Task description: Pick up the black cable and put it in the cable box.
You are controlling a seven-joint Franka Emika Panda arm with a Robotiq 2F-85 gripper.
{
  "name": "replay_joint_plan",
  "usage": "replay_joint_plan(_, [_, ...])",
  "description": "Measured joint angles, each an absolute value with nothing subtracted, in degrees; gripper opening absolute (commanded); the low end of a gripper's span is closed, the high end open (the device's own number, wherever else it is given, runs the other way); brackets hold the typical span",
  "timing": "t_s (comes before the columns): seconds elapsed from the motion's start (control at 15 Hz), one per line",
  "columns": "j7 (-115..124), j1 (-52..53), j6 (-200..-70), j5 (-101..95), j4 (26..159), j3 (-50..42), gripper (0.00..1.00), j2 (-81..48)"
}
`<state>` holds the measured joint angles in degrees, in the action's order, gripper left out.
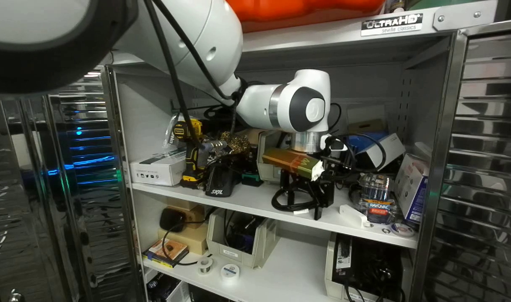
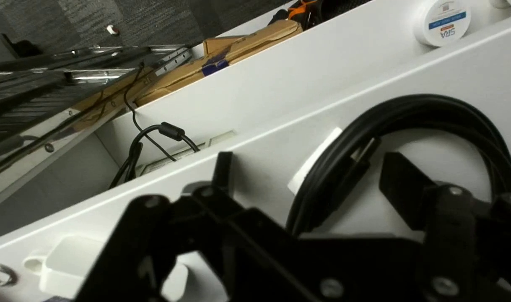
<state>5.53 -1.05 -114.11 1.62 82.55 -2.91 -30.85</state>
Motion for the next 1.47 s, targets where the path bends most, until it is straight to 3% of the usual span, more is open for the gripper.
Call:
replay_joint_plan(0.4, [4.95, -1.18, -111.38, 1.61, 81.22, -2.91, 0.14, -30.85])
replay_joint_plan(0.93, [3.9, -1.52, -110.61, 1.62, 83.83, -2.66, 0.16, -28.91])
replay_joint_plan(1.47, [-0.09, -1.49, -115.75, -1.66, 105.12, -2.66, 0.16, -10.92])
